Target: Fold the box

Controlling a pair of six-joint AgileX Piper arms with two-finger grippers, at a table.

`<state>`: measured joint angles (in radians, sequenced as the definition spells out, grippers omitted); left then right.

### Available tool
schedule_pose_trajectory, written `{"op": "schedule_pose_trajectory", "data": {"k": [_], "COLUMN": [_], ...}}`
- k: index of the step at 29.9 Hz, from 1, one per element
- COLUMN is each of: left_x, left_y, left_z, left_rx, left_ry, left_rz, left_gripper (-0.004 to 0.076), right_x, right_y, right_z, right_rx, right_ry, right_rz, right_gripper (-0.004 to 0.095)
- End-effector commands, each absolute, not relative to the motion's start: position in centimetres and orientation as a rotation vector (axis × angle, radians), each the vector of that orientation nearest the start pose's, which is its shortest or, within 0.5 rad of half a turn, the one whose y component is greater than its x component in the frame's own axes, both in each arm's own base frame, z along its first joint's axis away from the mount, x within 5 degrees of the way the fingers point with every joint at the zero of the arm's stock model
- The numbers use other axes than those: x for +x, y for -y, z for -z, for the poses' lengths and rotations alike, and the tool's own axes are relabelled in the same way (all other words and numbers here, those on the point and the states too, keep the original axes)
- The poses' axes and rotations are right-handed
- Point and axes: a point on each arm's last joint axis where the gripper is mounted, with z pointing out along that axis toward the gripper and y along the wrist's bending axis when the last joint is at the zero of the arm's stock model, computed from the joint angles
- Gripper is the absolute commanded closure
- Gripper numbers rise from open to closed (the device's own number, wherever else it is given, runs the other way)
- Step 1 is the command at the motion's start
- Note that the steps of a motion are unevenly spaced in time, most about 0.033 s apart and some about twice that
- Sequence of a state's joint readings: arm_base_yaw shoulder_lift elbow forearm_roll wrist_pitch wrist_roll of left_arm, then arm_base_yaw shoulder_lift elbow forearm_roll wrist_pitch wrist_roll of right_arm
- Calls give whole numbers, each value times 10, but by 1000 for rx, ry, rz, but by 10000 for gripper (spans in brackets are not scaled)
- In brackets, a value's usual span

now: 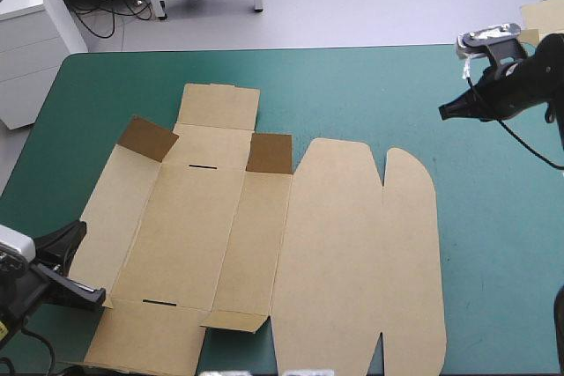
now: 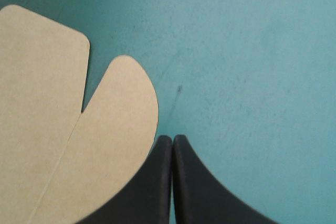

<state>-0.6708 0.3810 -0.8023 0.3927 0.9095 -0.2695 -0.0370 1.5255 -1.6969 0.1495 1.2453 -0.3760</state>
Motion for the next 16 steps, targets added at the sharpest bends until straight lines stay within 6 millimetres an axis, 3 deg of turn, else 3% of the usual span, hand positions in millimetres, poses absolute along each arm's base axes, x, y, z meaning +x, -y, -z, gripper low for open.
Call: {"op": "schedule_pose_trajectory", "data": {"k": [1,9,16], "left_x": [62,97,121], "left_y": [13,39,58], "left_z": [-389,-387,-416], "left_rx": [428,483,499], "left_ry": [-1794,-1851,-1849], "left_rz": [144,78,71], "left_gripper": [734,734,733], "right_x": [272,201,147], "right_y": [2,-4,-8], "right_z": [-434,-423,-403], "right_rx": [-412,-387,-373], "right_ry": [-2445,-2375,-2311], "right_rz": [-29,-46,-43], "right_gripper": [928,928,928]}}
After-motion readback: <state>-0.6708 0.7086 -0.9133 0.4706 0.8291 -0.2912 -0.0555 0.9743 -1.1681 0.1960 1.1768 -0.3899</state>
